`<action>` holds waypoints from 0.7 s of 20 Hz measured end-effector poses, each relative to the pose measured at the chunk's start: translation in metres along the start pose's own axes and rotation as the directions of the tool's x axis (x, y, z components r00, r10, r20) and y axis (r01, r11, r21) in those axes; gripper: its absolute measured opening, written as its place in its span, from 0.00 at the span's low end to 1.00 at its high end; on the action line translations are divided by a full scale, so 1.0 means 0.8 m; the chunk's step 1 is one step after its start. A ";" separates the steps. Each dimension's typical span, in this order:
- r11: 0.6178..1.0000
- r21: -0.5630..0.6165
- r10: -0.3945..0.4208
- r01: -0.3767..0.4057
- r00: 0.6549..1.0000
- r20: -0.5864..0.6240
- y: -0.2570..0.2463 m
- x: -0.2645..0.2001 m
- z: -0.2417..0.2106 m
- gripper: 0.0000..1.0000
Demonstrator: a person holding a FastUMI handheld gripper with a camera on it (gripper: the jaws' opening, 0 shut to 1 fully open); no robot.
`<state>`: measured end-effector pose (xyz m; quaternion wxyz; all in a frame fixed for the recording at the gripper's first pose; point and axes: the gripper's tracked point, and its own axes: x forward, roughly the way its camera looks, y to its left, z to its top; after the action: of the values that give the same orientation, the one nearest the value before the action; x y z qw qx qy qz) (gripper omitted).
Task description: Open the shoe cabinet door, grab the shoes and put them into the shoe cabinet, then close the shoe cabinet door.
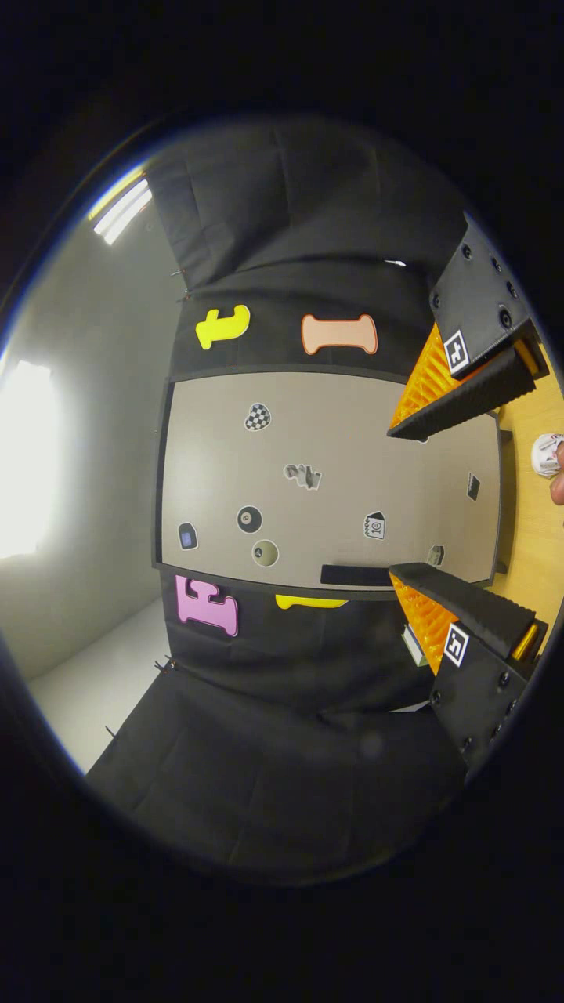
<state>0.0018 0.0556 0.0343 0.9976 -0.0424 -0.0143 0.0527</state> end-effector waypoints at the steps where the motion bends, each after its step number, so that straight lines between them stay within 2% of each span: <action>1: 1.000 0.000 -0.003 0.003 1.000 0.005 0.005 0.009 0.002 0.99; 4: 1.000 0.002 0.012 -0.012 1.000 -0.014 0.027 0.045 0.001 0.99; 6: 1.000 0.002 -0.004 0.004 1.000 -0.024 0.030 0.074 0.002 0.99; 11: 0.996 0.087 0.023 -0.018 0.998 -0.052 0.059 0.144 0.001 0.99; 14: 0.996 0.089 0.028 -0.022 0.998 -0.060 0.072 0.176 -0.001 0.99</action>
<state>0.1358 0.1279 0.0319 0.9977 -0.0003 0.0192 0.0644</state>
